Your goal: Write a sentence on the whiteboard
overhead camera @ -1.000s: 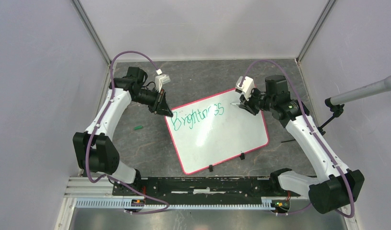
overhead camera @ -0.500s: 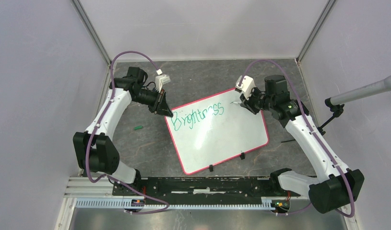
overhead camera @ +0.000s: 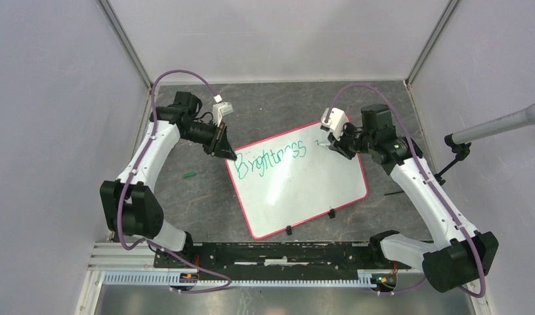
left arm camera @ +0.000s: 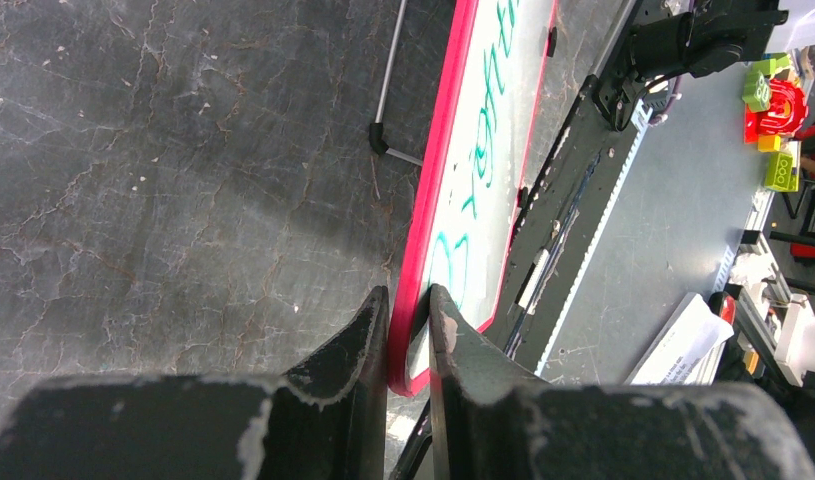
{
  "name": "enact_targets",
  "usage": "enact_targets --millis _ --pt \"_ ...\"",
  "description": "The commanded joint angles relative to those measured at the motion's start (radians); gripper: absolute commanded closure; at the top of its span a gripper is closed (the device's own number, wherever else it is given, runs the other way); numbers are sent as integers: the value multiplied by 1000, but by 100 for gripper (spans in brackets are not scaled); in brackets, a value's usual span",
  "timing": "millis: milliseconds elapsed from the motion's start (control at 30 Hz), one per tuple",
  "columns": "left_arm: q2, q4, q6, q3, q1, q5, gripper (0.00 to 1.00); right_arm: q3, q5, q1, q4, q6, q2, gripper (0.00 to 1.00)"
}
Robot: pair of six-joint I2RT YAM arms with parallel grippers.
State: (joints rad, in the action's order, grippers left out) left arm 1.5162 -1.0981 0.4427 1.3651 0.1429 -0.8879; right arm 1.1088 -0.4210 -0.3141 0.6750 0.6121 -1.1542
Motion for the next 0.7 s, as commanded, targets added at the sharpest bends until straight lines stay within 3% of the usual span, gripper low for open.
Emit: enact_targets --millis 0,200,667 --pt "10 -11 42 -6 7 83 98 -3 -4 -7 59 58 10 100" --pt "9 -11 43 -6 9 81 98 26 61 -8 36 49 17 100" --pt "4 -12 42 -6 12 84 98 157 -15 -12 3 -1 -28 100"
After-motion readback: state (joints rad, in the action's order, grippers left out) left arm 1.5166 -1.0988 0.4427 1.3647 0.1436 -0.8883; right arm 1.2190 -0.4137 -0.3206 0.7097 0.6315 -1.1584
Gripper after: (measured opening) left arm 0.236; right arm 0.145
